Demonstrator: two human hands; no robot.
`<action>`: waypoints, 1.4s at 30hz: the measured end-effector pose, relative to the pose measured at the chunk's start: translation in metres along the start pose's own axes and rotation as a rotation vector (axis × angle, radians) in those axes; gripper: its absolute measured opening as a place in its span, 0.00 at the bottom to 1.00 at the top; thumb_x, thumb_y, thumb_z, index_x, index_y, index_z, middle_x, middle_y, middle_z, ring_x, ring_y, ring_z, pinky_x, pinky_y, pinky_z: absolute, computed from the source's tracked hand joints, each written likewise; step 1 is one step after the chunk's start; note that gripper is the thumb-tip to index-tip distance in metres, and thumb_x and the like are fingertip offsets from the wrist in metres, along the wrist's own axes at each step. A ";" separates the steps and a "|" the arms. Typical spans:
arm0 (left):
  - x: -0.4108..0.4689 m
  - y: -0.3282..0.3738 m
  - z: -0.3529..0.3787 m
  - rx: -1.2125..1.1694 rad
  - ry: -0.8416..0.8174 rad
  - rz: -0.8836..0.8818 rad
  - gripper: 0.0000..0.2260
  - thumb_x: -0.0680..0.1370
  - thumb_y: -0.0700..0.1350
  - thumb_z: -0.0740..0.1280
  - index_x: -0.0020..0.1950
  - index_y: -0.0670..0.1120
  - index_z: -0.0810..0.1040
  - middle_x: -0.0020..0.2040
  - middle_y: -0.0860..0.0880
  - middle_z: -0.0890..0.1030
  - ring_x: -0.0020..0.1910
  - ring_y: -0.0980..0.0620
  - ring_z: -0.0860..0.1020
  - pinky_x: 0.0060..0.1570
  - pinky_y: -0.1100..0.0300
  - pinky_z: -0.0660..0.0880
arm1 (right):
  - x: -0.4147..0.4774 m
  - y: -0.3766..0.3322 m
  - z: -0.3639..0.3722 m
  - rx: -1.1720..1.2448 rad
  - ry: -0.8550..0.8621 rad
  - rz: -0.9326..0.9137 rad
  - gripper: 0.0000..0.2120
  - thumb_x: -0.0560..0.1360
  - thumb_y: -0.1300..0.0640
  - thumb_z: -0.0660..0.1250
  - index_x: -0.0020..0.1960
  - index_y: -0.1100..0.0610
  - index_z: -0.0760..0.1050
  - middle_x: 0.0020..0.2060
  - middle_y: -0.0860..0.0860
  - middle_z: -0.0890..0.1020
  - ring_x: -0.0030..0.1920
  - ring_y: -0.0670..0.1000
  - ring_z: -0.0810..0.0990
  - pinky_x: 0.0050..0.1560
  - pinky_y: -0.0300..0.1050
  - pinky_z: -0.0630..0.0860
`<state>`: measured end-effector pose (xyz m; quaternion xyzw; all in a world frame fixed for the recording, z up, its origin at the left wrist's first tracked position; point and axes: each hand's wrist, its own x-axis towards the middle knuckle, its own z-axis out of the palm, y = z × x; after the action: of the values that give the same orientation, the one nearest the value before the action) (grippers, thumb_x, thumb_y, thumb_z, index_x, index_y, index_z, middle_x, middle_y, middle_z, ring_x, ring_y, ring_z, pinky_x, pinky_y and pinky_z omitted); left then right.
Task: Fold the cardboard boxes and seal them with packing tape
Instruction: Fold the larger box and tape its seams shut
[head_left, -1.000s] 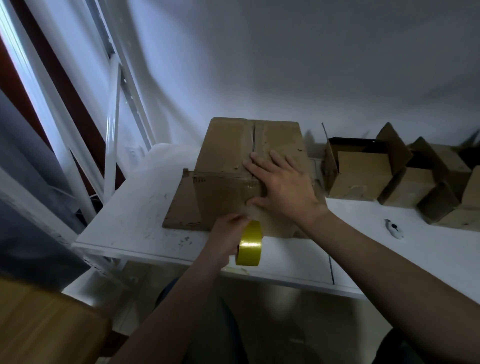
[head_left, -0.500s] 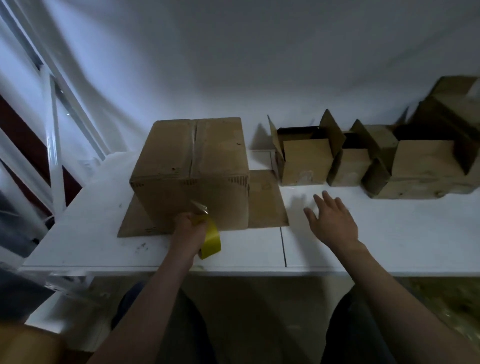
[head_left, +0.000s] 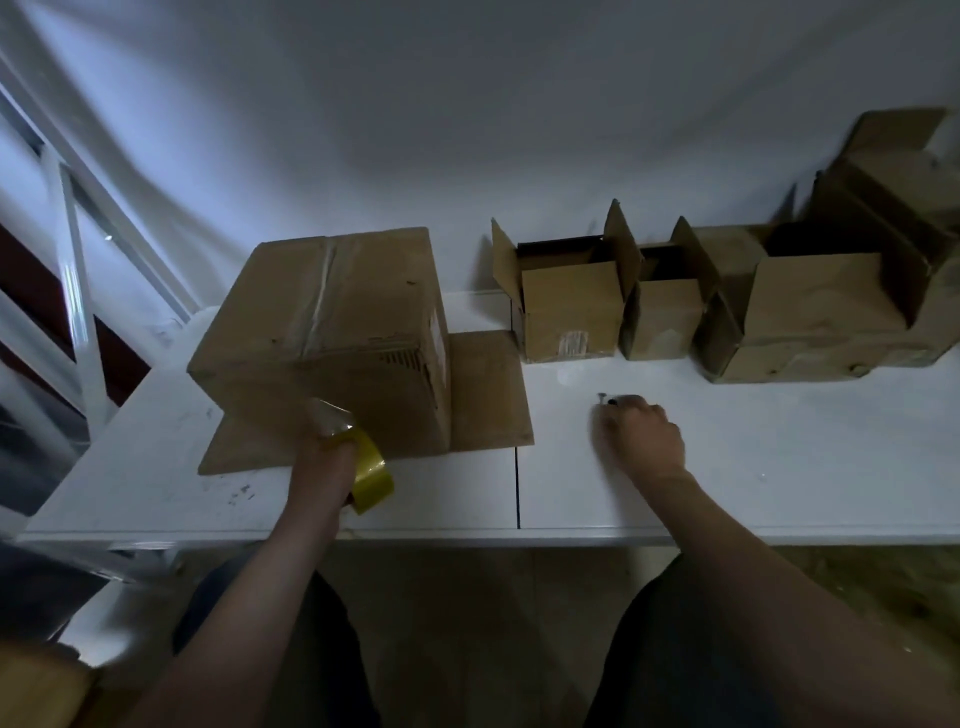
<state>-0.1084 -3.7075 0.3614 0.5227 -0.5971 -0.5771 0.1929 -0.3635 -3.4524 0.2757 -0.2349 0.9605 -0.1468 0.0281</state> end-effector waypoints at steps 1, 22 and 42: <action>0.000 0.000 0.000 0.002 0.016 -0.001 0.17 0.82 0.40 0.61 0.71 0.48 0.68 0.61 0.43 0.74 0.56 0.42 0.76 0.59 0.44 0.76 | -0.001 -0.002 0.005 0.030 0.056 -0.030 0.14 0.84 0.54 0.59 0.58 0.57 0.82 0.57 0.57 0.80 0.54 0.62 0.78 0.55 0.53 0.76; 0.020 -0.007 -0.039 -0.084 -0.017 0.072 0.02 0.79 0.53 0.69 0.47 0.59 0.79 0.49 0.54 0.79 0.53 0.48 0.77 0.58 0.49 0.75 | -0.039 -0.205 -0.083 0.305 0.157 -0.989 0.12 0.81 0.53 0.69 0.63 0.52 0.82 0.54 0.49 0.84 0.52 0.48 0.83 0.52 0.47 0.80; 0.042 -0.024 -0.048 -0.020 -0.021 0.184 0.06 0.79 0.52 0.68 0.48 0.55 0.85 0.41 0.62 0.80 0.45 0.58 0.78 0.46 0.58 0.72 | -0.060 -0.314 -0.054 -0.242 0.011 -0.975 0.11 0.82 0.53 0.62 0.62 0.48 0.79 0.56 0.50 0.75 0.50 0.59 0.82 0.42 0.54 0.80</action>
<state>-0.0747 -3.7618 0.3368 0.4578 -0.6387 -0.5682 0.2440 -0.1777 -3.6764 0.4192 -0.6571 0.7493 -0.0318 -0.0760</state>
